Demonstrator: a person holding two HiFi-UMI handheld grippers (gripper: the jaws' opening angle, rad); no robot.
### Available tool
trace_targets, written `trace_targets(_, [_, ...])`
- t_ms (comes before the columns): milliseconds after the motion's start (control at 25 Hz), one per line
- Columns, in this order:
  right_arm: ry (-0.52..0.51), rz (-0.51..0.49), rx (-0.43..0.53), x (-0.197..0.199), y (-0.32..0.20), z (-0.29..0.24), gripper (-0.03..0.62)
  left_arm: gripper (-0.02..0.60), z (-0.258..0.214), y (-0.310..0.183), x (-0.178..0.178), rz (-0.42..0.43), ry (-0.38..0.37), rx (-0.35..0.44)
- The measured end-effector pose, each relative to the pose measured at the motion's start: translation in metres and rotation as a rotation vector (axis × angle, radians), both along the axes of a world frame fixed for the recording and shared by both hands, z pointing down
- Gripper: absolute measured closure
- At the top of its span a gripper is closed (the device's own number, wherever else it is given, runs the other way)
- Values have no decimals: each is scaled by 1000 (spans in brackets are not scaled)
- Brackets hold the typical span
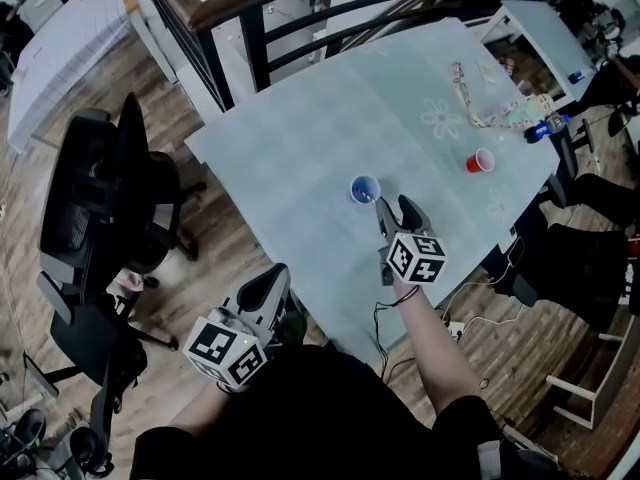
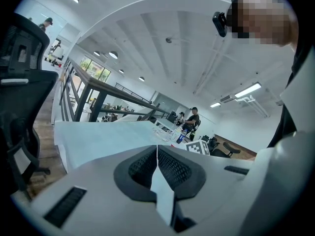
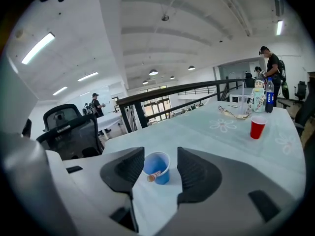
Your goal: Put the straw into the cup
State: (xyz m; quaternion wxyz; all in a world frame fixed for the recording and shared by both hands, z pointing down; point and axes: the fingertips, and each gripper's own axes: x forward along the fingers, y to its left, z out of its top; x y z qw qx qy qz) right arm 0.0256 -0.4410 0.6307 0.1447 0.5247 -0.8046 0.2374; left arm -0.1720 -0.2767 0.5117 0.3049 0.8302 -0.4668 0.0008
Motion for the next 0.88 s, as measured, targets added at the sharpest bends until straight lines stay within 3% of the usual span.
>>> trace_targets(360, [-122,35,71,31,42,-54,387,563,-15,13,38,26,-7,34])
trace_targets(640, [-374,26,159,50,103,-111,391,563,-31,39,74,60,-18,73])
trace_targets(720, [-410,19,177,58,122,-126,432,563,-37,47,83,64,-27,87])
trace_targets(800, [-441,20,192,67,139,-141,517,563,-43,56,92,67,-35,101])
trace_targets(880, [-482,13,204,74,158,-157,532,563,-49,67,102,68,-40,112])
